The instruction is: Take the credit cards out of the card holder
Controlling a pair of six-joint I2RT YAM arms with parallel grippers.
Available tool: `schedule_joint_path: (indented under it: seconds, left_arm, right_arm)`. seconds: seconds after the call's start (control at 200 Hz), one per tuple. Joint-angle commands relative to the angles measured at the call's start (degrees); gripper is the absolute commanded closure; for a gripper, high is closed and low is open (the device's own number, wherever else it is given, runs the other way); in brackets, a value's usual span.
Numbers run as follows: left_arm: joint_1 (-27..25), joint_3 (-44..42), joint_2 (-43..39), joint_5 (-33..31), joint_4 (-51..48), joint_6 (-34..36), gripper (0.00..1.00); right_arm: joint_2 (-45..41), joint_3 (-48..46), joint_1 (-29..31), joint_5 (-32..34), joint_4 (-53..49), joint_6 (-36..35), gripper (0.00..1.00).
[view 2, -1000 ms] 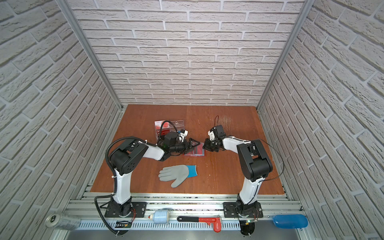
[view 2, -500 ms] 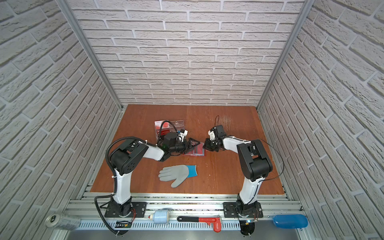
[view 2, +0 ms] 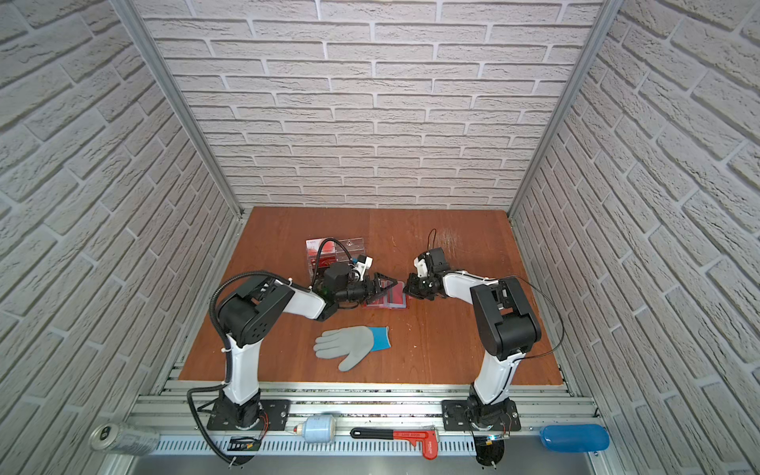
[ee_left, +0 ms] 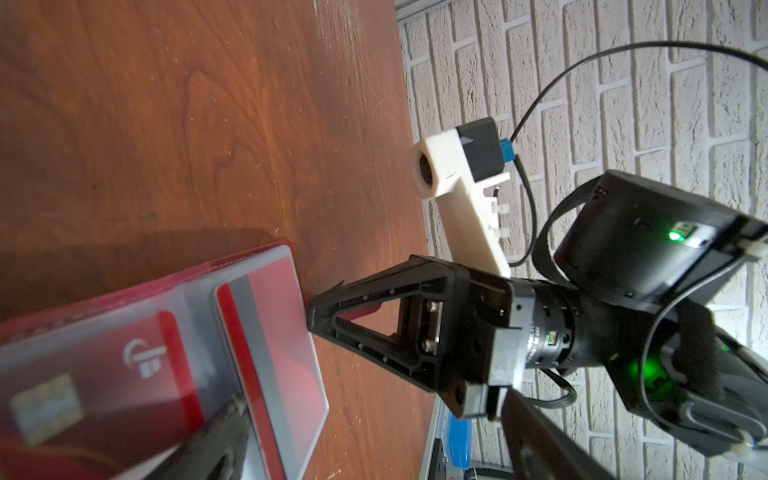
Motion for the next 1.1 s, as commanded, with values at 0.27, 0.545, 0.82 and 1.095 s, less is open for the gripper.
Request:
schedule_joint_path:
  seconds: [0.27,0.545,0.82,1.095]
  left_arm:
    - [-1.7,0.2,1.3,2.3,8.0,-0.3,0.07]
    - [-1.7,0.6,2.2,-2.5,3.8,-1.5,0.07]
    - [-2.1,1.6,3.3,-2.3,4.1,-2.1,0.07]
    - [-2.7,1.9,5.3,-2.0,8.2,-4.9,0.08]
  right_arm:
    - [1.4,-2.4,-0.1,-0.5,-1.5,-0.1,0.93]
    - [1.3,-2.7,-0.1,-1.7,-0.2,0.2,0.94]
    - [3.7,-1.9,-0.1,-2.6,0.9,0.7,0.94]
    - [5.6,-0.8,0.0,-3.0,1.1,1.1,0.94]
